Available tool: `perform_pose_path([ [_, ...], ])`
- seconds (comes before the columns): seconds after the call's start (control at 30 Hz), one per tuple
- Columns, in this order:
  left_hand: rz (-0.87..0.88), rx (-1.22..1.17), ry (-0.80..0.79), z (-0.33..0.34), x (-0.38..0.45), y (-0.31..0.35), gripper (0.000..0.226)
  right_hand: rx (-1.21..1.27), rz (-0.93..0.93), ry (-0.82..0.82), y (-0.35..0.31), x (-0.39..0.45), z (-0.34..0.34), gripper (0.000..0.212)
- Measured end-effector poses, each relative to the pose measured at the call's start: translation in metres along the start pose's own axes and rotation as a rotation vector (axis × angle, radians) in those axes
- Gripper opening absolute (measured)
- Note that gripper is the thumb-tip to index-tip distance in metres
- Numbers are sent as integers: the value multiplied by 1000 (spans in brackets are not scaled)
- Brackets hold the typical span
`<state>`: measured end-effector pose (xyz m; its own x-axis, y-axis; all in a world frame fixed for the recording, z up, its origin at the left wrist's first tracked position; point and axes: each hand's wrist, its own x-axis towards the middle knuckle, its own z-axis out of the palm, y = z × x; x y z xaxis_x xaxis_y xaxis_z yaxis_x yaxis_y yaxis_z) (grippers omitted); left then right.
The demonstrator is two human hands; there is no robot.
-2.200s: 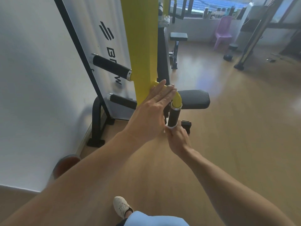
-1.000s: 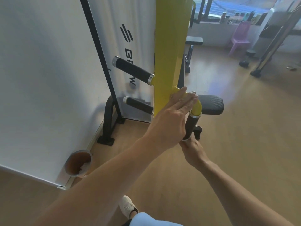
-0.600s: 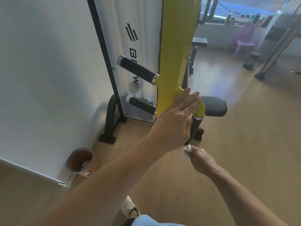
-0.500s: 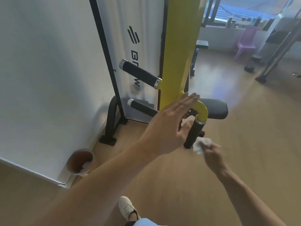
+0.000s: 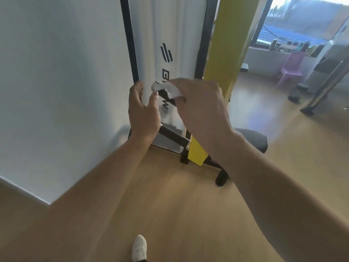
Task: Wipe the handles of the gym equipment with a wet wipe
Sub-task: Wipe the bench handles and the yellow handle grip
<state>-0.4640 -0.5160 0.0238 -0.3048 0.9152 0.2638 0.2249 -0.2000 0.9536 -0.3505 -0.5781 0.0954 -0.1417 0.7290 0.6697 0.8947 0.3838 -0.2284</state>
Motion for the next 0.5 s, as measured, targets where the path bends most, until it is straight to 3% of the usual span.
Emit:
perform_pose_path([
  [0.07, -68, -11, -30, -4, 17, -2, 42, -212, 73, -163, -2, 38, 26, 32],
  [0.17, -128, -18, -116, -8, 39, -5, 36, -200, 245, -423, 3, 63, 63, 21],
  [0.2, -130, -32, -159, -9, 45, -7, 33, -153, 275, -516, 5, 61, 71, 35],
  [0.27, -123, -84, -240, -11, 56, -12, 23, -147, 309, -714, 4, 46, 77, 83],
  [0.3, -109, -114, -272, -12, 61, -15, 19, -177, 296, -743, 4, 39, 76, 94],
  [0.4, -68, -162, -387, -14, 75, -18, 20, -232, 224, -741, 2, 33, 66, 73],
  [0.5, -16, -126, -475, -16, 86, -22, 19, -293, 219, -631, 0, 46, 64, 52],
])
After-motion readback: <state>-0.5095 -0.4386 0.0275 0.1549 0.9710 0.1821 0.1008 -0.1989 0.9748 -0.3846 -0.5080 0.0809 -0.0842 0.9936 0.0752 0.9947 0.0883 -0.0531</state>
